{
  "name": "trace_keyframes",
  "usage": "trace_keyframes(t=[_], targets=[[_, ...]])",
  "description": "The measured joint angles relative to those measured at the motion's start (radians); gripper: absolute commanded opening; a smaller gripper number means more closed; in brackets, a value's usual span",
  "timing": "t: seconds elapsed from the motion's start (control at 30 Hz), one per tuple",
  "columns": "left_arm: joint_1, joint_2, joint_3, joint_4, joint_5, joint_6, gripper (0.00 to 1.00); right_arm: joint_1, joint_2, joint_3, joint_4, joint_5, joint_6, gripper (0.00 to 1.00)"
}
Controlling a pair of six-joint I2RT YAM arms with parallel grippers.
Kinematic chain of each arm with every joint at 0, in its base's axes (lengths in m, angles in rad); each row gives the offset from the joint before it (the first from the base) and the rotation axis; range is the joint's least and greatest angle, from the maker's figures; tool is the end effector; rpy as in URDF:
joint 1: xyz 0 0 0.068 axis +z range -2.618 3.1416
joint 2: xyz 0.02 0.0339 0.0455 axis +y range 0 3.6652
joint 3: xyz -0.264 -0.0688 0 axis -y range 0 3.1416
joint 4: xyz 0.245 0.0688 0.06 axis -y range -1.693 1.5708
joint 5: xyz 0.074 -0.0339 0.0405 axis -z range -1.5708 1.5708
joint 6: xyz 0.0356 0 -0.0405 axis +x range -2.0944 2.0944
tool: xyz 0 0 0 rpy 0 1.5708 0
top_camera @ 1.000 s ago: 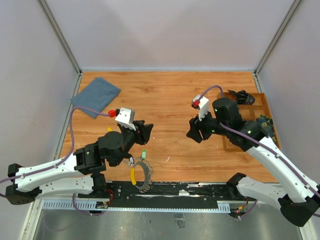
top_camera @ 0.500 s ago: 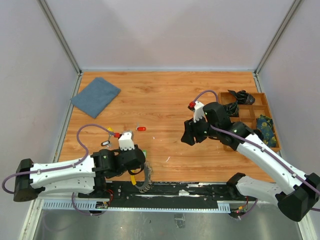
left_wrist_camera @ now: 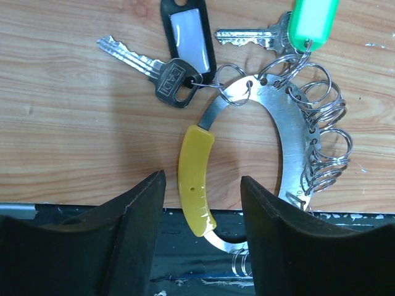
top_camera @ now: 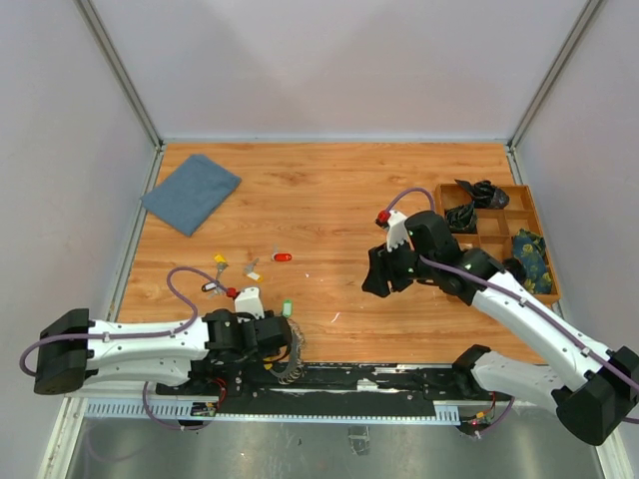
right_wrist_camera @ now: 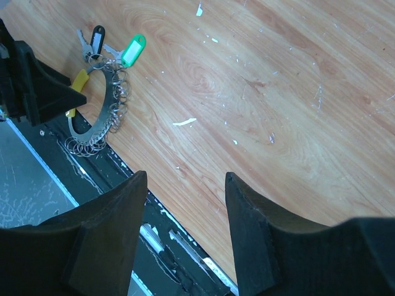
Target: Put the keys on the keyring
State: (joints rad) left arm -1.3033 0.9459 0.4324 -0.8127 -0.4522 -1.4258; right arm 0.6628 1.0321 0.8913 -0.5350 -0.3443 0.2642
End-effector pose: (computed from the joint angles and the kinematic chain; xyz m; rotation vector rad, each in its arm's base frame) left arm 0.0504 -0.1252 0.1567 -0.2365 2.6348 -0.1936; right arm 0.1656 0.1445 0.2979 -0.6556 2.2583 0.8673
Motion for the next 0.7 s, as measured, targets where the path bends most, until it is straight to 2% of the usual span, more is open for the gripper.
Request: trace_keyframes(t=[0.2,0.53,0.7], targets=[[0.013,0.153,0.067,0.008,0.002,0.05,0.48,0.0,-0.024,-0.005,-0.001,-0.014,-0.001,0.55],[0.013,0.313,0.147,0.016,0.003,0.129,0.11,0.0,-0.066,-0.019,-0.001,-0.01,-0.003,0.57],[0.013,0.356,0.182,0.02,-0.019,0.172,0.01,0.0,-0.065,-0.021,0.003,0.017,-0.001,0.58]])
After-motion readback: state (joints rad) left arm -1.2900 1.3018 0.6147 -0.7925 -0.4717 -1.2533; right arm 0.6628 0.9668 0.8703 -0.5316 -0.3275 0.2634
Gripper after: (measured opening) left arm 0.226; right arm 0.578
